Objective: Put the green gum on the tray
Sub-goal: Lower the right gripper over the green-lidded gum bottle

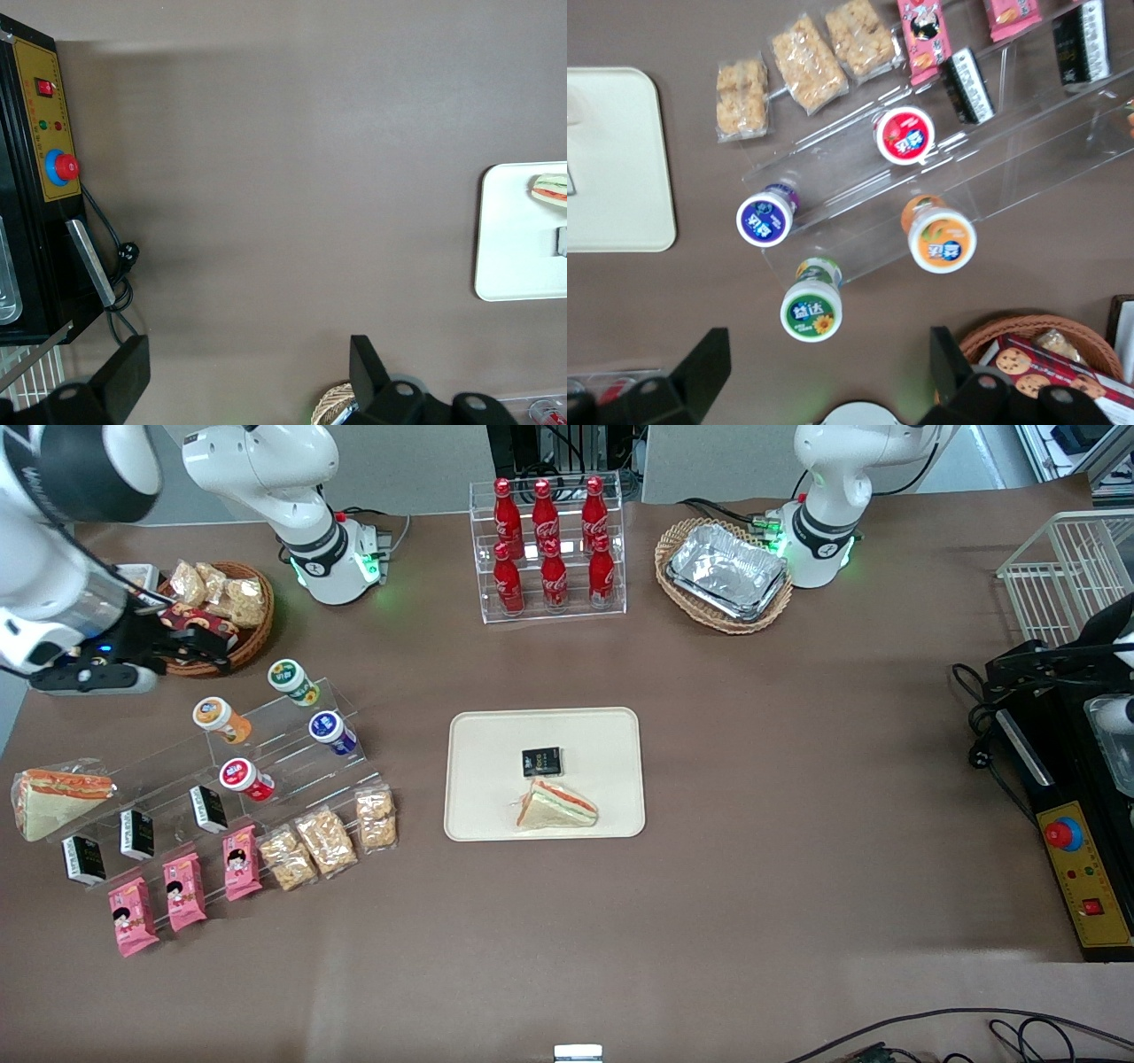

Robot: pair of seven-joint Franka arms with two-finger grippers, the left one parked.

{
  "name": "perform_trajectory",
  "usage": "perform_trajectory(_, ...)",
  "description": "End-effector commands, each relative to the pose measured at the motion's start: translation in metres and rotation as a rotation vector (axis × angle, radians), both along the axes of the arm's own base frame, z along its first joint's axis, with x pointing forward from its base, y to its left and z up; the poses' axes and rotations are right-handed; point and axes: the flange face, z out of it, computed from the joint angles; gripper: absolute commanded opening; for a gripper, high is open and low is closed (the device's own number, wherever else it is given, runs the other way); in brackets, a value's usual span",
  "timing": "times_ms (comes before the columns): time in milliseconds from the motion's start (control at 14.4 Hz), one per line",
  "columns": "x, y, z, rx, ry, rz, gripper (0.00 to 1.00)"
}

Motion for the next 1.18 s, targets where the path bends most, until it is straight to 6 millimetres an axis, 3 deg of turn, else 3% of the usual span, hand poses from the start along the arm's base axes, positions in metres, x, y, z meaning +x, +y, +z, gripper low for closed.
perform_trajectory(0, -0.023, 0.013, -0.028, -0.012, -0.013, -0.009, 1.00)
perform_trajectory(485, -0.042, 0.015, -0.069, -0.011, -0.013, -0.009, 1.00)
perform_trajectory(1108, -0.065, 0.036, -0.137, 0.003, -0.045, -0.020, 1.00)
